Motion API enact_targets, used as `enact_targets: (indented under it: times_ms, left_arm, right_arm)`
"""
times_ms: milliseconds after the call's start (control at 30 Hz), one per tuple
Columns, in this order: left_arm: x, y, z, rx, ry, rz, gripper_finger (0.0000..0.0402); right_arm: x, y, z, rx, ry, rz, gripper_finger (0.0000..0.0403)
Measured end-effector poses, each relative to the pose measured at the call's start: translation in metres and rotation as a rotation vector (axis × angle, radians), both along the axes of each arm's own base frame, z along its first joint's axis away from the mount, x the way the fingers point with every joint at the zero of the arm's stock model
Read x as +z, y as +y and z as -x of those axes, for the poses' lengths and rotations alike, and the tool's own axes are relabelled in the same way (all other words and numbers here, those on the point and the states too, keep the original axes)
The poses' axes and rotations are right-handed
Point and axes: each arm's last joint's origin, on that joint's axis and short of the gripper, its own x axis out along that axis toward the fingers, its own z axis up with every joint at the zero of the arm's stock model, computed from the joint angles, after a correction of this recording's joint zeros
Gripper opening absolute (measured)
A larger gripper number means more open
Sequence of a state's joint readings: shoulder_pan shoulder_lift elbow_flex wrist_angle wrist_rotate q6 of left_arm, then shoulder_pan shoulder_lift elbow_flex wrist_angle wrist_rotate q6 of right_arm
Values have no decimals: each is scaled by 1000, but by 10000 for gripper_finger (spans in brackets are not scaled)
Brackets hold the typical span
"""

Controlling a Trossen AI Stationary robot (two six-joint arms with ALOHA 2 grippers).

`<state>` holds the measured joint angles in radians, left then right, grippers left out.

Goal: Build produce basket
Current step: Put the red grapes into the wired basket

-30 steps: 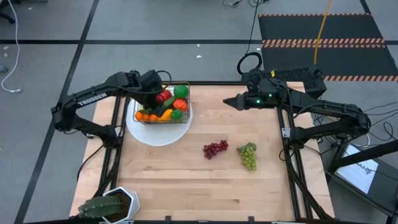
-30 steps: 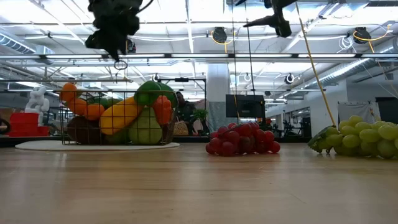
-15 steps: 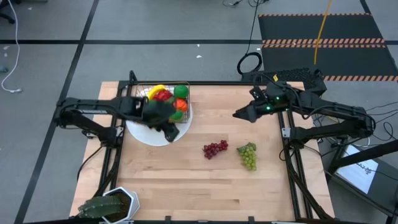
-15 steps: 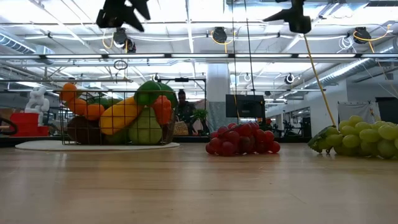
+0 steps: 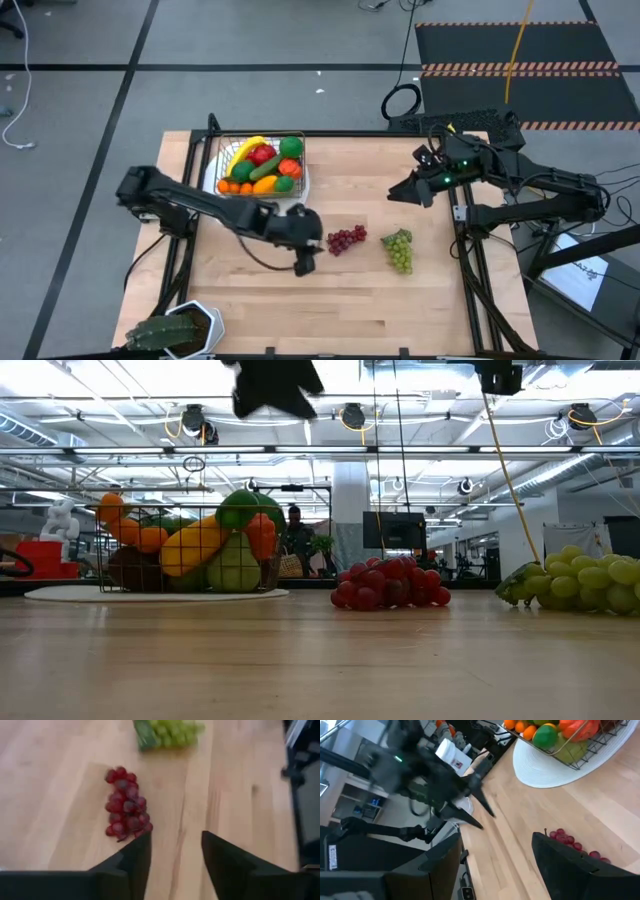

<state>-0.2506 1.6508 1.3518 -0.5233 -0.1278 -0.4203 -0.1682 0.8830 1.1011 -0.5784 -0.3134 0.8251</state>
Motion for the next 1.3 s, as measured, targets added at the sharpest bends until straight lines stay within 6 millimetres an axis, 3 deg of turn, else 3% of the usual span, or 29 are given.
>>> enact_targets:
  times_ms: [267,500,667,900,1300]
  left_arm:
    - [-69,-1,-29,-55,181,-81,266]
    - [-105,2,-40,-101,266,-212,278]
    - [-116,8,-44,-152,281,-332,278]
    - [-115,25,-50,-227,264,-390,275]
    - [-121,49,-54,-336,276,-361,187]
  right_arm:
    - [0,5,0,35,-2,14,238]
    - [0,11,-1,79,-4,30,238]
    - [0,14,-1,100,-5,33,238]
    - [0,17,-1,120,-8,44,238]
    - [0,17,-1,124,-10,53,238]
